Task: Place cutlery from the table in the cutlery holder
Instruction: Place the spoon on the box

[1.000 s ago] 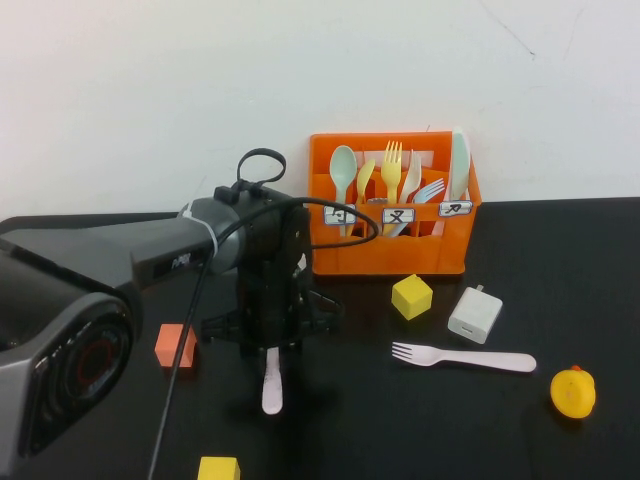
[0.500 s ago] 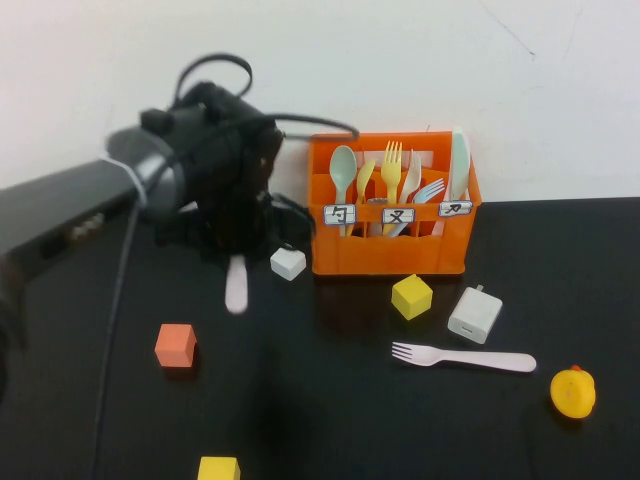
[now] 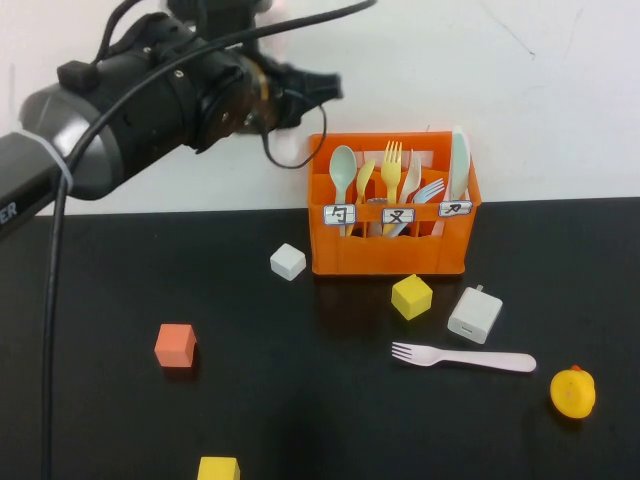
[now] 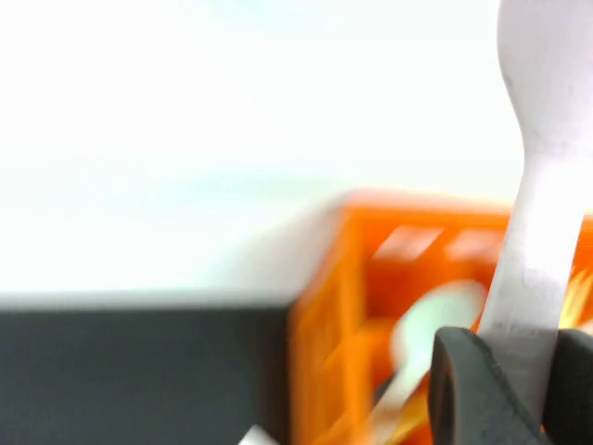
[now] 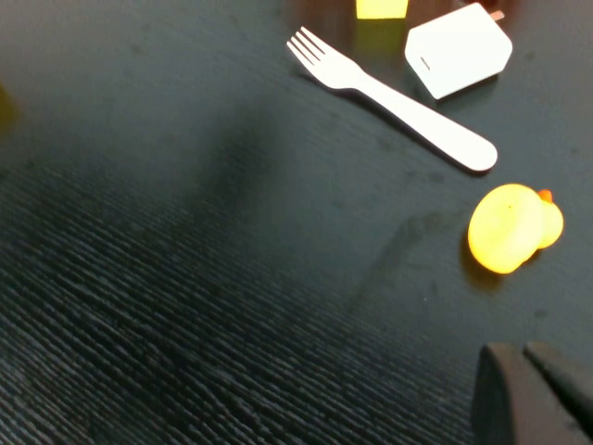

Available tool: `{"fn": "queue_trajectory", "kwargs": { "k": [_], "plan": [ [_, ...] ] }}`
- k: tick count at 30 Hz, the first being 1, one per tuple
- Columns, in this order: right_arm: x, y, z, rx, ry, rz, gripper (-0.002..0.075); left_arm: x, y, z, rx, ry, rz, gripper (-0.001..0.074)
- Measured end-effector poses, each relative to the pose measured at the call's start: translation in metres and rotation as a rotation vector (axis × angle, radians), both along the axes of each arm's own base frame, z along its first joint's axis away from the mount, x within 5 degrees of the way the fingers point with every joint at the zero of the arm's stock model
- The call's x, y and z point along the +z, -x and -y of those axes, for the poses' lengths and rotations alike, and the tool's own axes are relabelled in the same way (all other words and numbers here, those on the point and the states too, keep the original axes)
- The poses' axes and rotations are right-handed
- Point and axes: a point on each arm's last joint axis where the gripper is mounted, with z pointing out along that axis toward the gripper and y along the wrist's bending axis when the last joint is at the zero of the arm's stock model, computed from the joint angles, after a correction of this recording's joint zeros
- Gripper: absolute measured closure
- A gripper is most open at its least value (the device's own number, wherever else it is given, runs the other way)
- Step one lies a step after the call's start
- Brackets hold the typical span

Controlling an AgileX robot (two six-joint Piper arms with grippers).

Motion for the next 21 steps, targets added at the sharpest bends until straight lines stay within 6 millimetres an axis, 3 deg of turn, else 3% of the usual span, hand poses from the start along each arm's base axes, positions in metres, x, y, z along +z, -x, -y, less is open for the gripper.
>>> {"fn": "queue_trajectory", "kwargs": {
  "k": [9, 21],
  "plan": [
    [0.0, 0.0, 0.0, 0.0, 0.0, 0.0, 0.0728, -0.008, -0.02, 0.022, -0.167, 0.008, 0.244, 0.0596],
    [0.0, 0.0, 0.0, 0.001, 0.001, 0.001, 0.0728, -0.066, -0.043, 0.039, -0.269, -0.079, 0.24, 0.0596]
  ]
}}
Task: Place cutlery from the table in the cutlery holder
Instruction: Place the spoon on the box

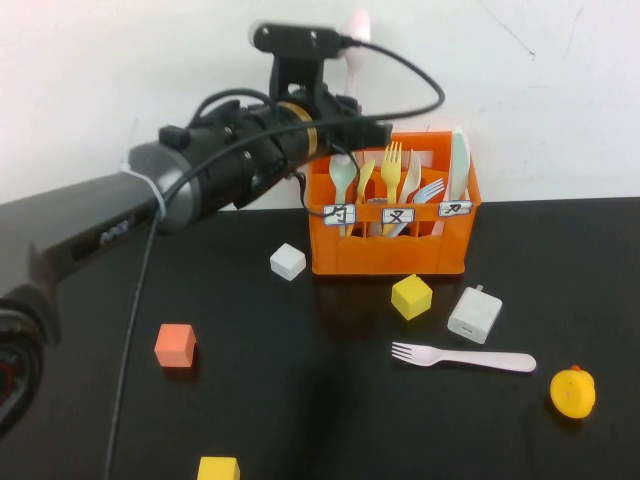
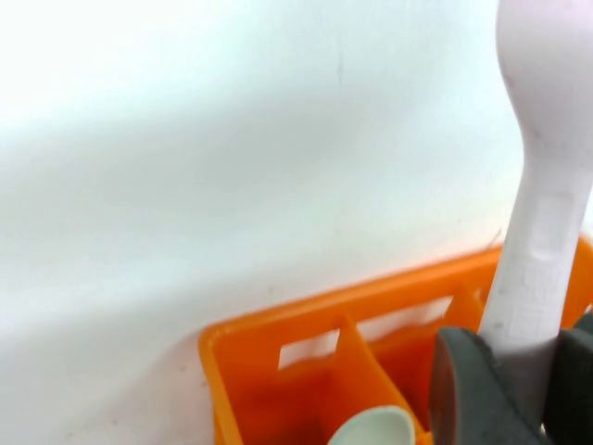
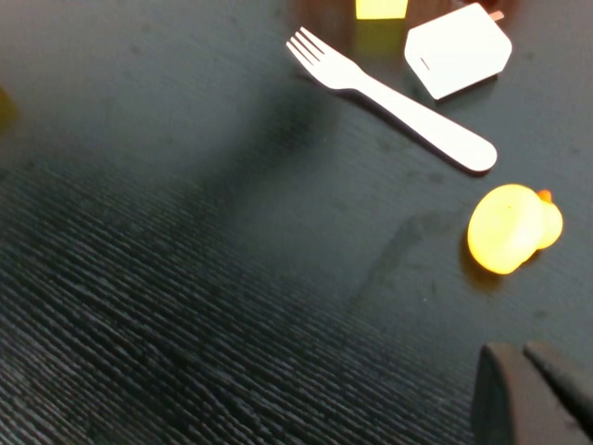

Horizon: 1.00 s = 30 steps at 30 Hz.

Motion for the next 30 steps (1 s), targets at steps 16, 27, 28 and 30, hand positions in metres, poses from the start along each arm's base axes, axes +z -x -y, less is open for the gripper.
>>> {"fn": "queue_trajectory", "kwargs": {
  "k": [16, 27, 28, 30],
  "plan": [
    [0.0, 0.0, 0.0, 0.0, 0.0, 0.001, 0.0728, -0.046, -0.011, 0.012, -0.071, -0.027, -0.018, 0.0596],
    [0.0, 0.0, 0.0, 0.001, 0.0, 0.001, 0.0728, -0.055, -0.013, 0.01, -0.049, -0.054, -0.052, 0.0504],
    [0.0, 0.0, 0.0, 0.001, 0.0, 0.001, 0.0728, -0.056, -0.013, 0.009, -0.041, -0.063, -0.06, 0.0477],
    [0.0, 0.0, 0.0, 0.001, 0.0, 0.001, 0.0728, -0.053, -0.012, 0.007, -0.027, -0.088, -0.065, 0.0442]
  ]
}}
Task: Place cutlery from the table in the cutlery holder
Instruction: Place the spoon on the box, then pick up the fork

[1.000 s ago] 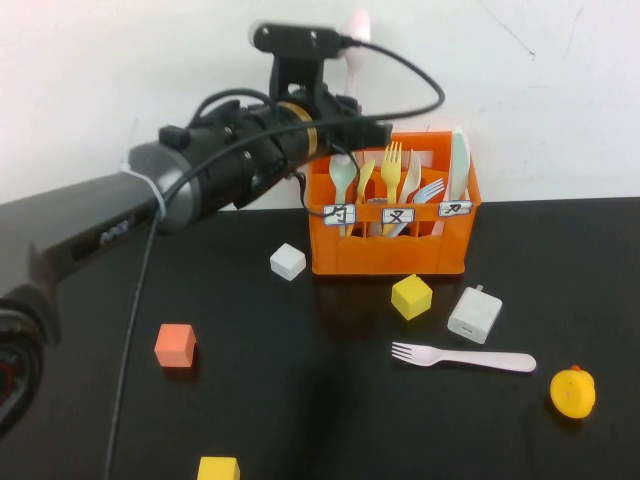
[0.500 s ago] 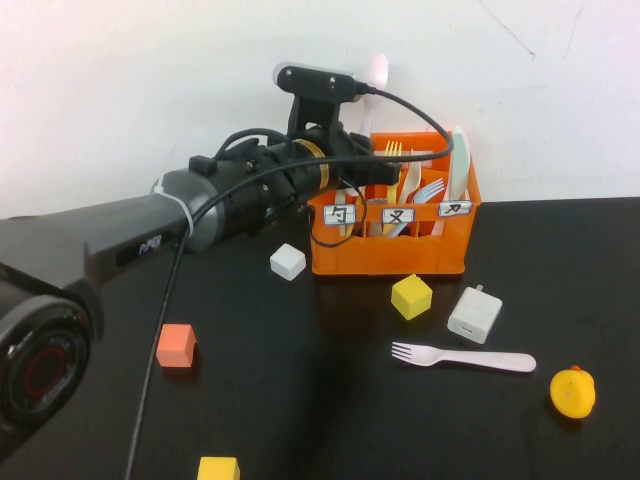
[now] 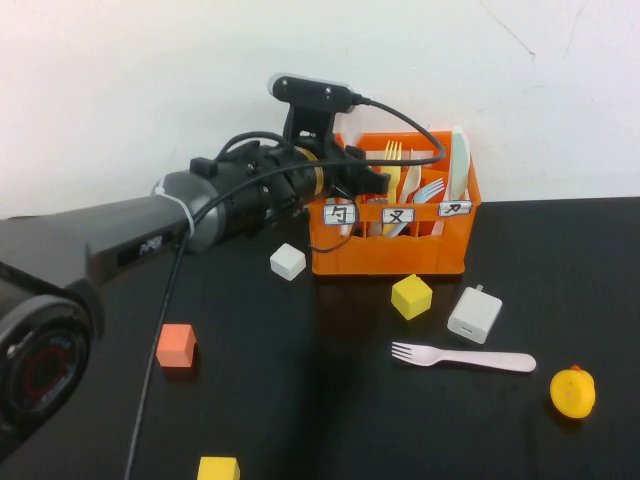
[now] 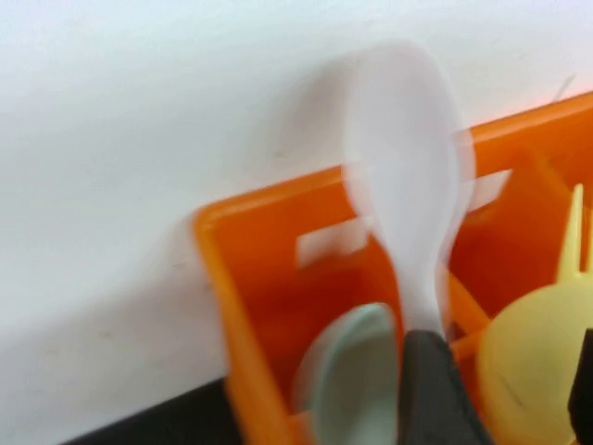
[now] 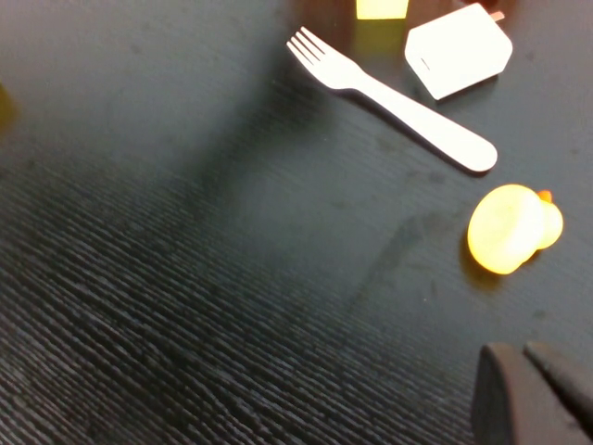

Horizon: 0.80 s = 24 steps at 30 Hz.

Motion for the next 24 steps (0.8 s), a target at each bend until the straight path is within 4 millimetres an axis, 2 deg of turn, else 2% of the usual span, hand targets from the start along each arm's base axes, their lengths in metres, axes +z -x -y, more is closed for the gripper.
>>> {"fn": "queue_trajectory", "kwargs": {
  "k": [4, 6, 12, 16, 19, 24],
  "plan": [
    [0.0, 0.0, 0.0, 0.0, 0.0, 0.0, 0.0728, 0.022, 0.005, -0.008, 0.027, -0.061, 0.027, 0.0426],
    [0.0, 0.0, 0.0, -0.001, 0.002, 0.004, 0.0728, 0.036, 0.009, -0.014, 0.056, -0.089, 0.035, 0.0451],
    [0.0, 0.0, 0.0, 0.058, 0.053, 0.037, 0.0728, 0.093, 0.035, -0.048, 0.269, -0.142, -0.021, 0.0672],
    [0.0, 0.0, 0.0, 0.08, 0.07, 0.049, 0.0728, 0.127, 0.062, -0.072, 0.383, -0.208, -0.09, 0.0723],
    [0.001, -0.001, -0.002, 0.112, 0.071, 0.072, 0.0728, 0.156, 0.087, -0.084, 0.407, -0.172, -0.126, 0.0731],
    [0.014, -0.012, -0.005, 0.183, 0.082, 0.086, 0.0728, 0.193, 0.132, -0.093, 0.299, -0.061, -0.188, 0.0735]
  ]
}}
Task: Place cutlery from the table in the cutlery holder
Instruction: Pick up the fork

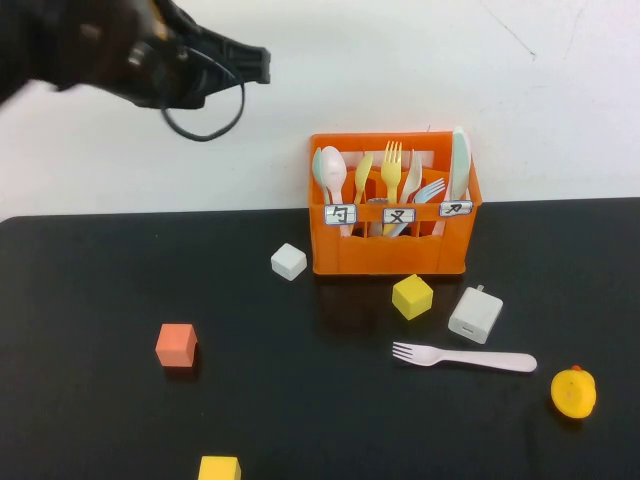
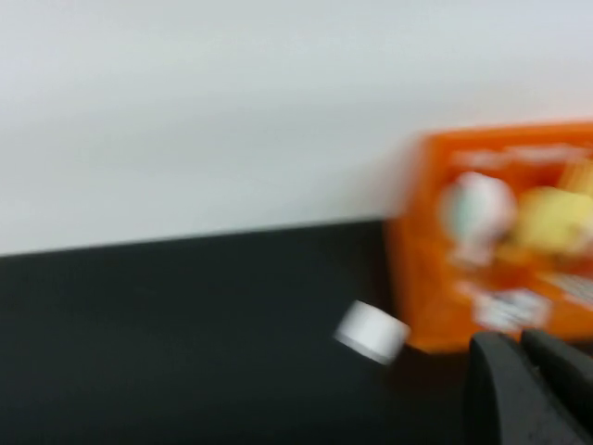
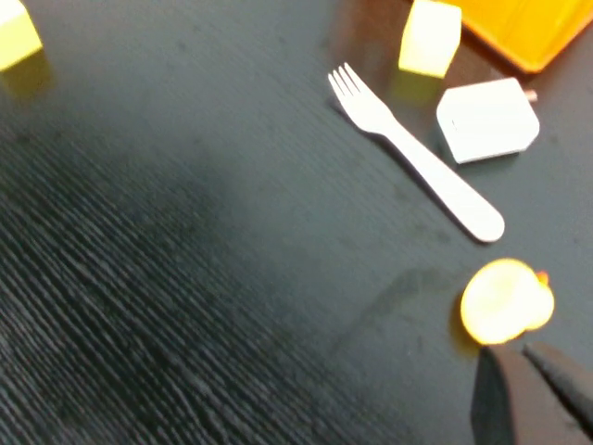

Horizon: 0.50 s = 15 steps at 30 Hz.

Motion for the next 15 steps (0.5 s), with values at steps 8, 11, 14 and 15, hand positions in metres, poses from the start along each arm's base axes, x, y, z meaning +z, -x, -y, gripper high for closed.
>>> {"fn": "queue_trajectory", "kwargs": {
  "k": [8, 11, 14, 15],
  "plan": [
    [0.017, -0.043, -0.008, 0.087, -0.029, -0.09, 0.0728, -0.005, 0.075, -0.019, -0.152, 0.096, -0.085, 0.0736],
    [0.016, -0.063, -0.017, 0.139, -0.029, -0.135, 0.0728, -0.027, 0.103, -0.031, -0.153, 0.104, -0.136, 0.0736],
    [0.013, -0.083, -0.031, 0.205, -0.019, -0.174, 0.0728, -0.048, 0.136, -0.044, -0.161, 0.15, -0.161, 0.0736],
    [0.011, -0.09, -0.037, 0.232, -0.005, -0.187, 0.0728, -0.052, 0.147, -0.049, -0.163, 0.165, -0.155, 0.0736]
  ]
}}
